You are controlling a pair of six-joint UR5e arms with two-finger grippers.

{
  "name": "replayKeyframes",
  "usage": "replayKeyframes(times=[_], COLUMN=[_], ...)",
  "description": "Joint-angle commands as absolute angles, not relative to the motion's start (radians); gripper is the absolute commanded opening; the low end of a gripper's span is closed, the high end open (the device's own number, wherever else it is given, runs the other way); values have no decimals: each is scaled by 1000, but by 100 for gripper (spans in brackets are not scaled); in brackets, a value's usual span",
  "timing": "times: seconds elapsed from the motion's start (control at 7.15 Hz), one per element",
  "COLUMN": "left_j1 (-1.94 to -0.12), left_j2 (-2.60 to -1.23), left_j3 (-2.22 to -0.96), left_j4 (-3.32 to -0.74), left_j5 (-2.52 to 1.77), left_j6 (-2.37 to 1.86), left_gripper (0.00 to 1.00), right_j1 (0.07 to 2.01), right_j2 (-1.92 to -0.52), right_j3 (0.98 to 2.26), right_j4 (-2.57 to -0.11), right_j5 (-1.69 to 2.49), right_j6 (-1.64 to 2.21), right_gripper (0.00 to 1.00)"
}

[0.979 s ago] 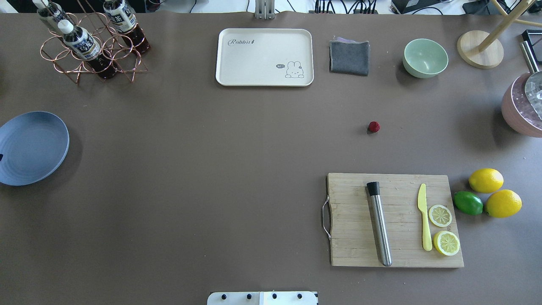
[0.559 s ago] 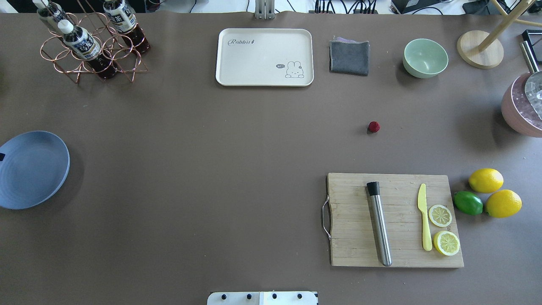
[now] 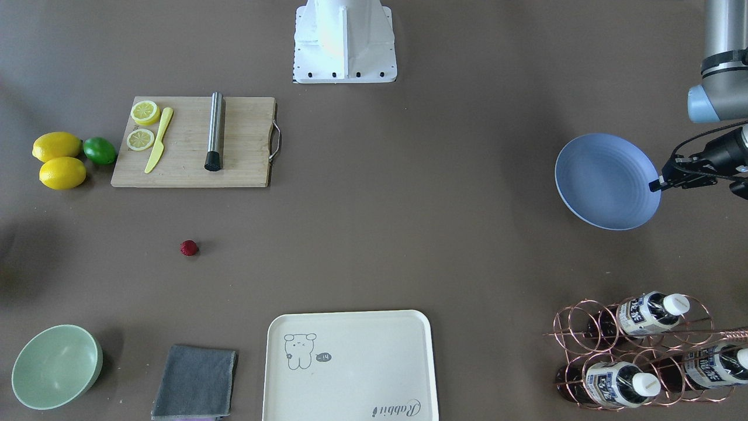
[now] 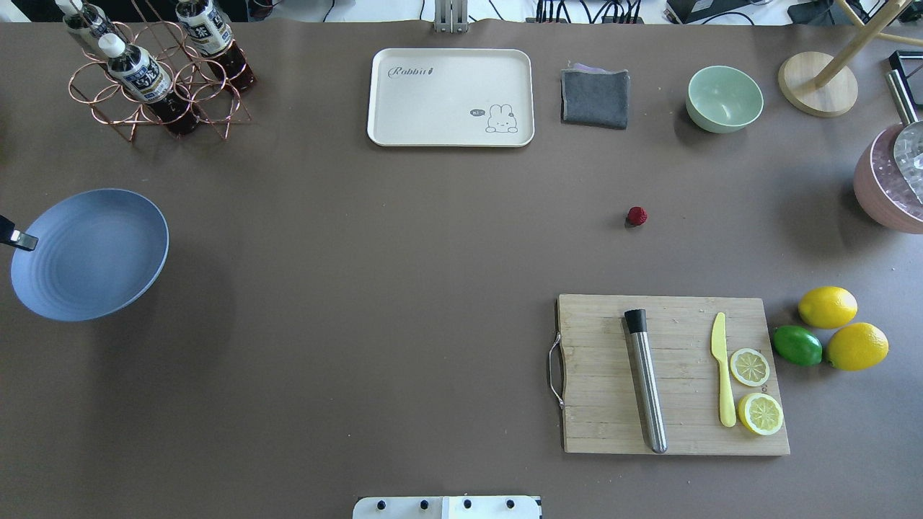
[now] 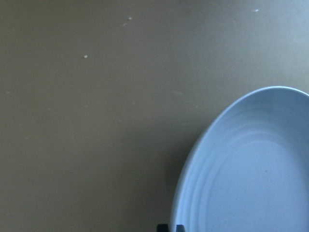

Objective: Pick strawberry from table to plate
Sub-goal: 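Push the blue plate inward with the left gripper while the right arm approaches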

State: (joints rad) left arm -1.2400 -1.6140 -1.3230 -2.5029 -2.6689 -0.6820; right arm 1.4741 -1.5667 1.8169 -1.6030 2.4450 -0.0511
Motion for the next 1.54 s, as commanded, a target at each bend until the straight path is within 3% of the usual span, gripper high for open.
replayKeyframes(times=[0.0, 0.42, 1.4], left_j1=[-1235, -1059, -623], left_j2=[-1631, -1679, -2055], left_j3=[-1469, -1617, -1629], left_j4=[-2491, -2490, -2279], left_j5=[-2692, -2504, -2024], left_j6=[-902, -1157, -1471], left_gripper=[0, 0, 0], right_j1=[1374, 1235, 1007], right_j2=[-1485, -1387, -1344], right_j3=[1825, 1824, 1810], right_j4=[-1603, -1601, -1387], right_j5=[2433, 2370, 2218], right_j6=[174, 387, 892], right_gripper=[100, 100, 100])
